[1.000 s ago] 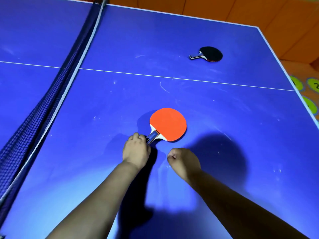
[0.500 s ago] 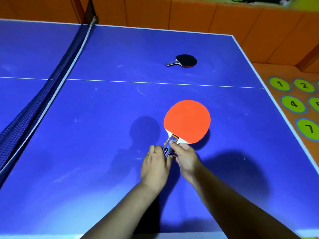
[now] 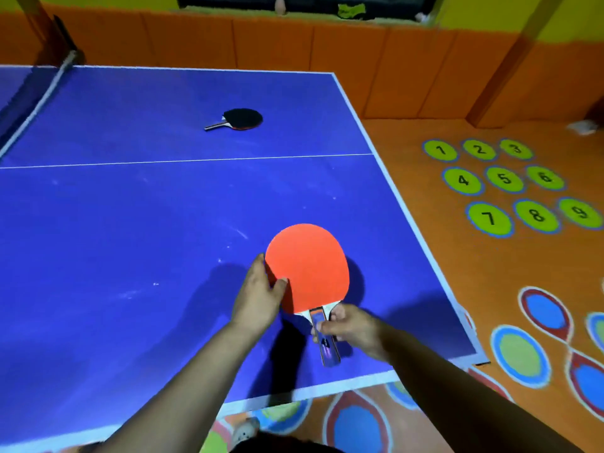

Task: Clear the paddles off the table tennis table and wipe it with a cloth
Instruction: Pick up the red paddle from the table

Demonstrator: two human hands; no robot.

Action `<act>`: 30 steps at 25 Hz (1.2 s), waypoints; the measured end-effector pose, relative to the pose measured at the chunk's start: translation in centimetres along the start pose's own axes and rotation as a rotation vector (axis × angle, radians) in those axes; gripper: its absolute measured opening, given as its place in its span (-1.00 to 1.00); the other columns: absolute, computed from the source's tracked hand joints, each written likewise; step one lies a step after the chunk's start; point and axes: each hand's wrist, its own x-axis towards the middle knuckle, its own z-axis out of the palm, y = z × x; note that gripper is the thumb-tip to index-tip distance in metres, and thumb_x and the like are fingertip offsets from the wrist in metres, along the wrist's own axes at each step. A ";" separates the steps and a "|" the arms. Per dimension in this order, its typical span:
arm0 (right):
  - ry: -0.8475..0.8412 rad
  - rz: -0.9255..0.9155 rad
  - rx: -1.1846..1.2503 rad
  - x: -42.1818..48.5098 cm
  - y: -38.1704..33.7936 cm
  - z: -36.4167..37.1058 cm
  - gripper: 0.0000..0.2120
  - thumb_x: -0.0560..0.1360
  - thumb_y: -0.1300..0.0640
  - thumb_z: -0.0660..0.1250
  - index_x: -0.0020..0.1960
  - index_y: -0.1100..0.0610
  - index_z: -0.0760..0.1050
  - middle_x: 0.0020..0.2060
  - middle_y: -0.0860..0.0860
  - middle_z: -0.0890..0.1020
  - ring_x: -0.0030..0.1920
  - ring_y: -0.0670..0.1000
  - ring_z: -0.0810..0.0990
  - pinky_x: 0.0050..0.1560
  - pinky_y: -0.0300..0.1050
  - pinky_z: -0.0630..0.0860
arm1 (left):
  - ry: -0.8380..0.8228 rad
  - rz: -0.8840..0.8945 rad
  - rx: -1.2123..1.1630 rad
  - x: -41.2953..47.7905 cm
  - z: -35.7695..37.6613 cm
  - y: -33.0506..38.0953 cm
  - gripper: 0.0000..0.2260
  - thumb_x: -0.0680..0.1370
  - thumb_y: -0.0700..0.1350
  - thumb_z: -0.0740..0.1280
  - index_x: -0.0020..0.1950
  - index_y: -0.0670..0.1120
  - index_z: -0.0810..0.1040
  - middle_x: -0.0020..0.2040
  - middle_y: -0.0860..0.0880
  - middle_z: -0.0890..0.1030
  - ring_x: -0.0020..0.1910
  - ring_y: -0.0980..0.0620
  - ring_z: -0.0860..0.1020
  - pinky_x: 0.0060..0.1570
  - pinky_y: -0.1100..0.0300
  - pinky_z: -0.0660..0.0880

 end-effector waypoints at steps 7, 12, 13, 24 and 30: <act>0.139 0.066 -0.097 -4.2 3.4 -7.3 -0.97 0.53 0.25 0.30 -0.06 0.20 0.45 -0.23 0.05 0.58 -0.21 -0.05 0.59 -0.09 -0.18 0.50 | -0.115 -0.022 -0.063 1.7 5.7 2.3 -0.40 0.43 -0.28 0.37 0.44 -0.06 0.28 0.27 -0.07 0.48 0.22 -0.08 0.47 0.21 -0.02 0.42; 0.543 0.069 -0.206 -6.2 7.0 -12.2 -0.86 0.42 0.30 0.41 -0.10 0.26 0.46 -0.32 0.00 0.50 -0.26 -0.06 0.44 -0.20 -0.18 0.39 | -0.210 -0.153 -0.032 2.1 12.1 3.2 -0.54 0.39 -0.26 0.45 0.24 -0.19 0.41 -0.03 -0.06 0.54 0.01 -0.13 0.54 -0.03 0.10 0.46; 0.583 0.082 -0.233 -6.8 7.8 -13.2 -0.82 0.41 0.33 0.43 -0.12 0.16 0.45 -0.32 -0.03 0.51 -0.25 -0.04 0.44 -0.20 -0.19 0.37 | -0.224 -0.166 -0.015 1.8 13.7 3.3 -0.57 0.39 -0.27 0.45 0.20 -0.21 0.41 -0.06 -0.08 0.52 -0.03 -0.14 0.54 -0.10 0.13 0.42; 0.491 0.120 -0.774 -9.2 15.0 -26.0 -0.78 0.44 0.20 0.39 0.09 0.15 0.55 -0.01 0.06 0.60 0.00 0.08 0.56 -0.04 -0.10 0.45 | -0.153 -0.407 0.106 -3.9 28.4 3.5 -0.28 0.37 -0.18 0.46 0.44 -0.12 0.18 0.16 -0.11 0.57 0.13 -0.14 0.54 -0.07 0.11 0.44; 0.364 -0.088 -1.114 -7.9 15.9 -28.9 -0.64 0.49 0.09 0.36 0.29 0.06 0.51 0.19 0.00 0.53 0.22 0.08 0.43 0.18 -0.15 0.33 | -0.012 -0.526 0.176 -6.7 31.0 4.3 -0.35 0.33 -0.08 0.46 0.36 -0.06 0.29 0.12 -0.10 0.58 0.09 -0.16 0.55 -0.08 0.07 0.47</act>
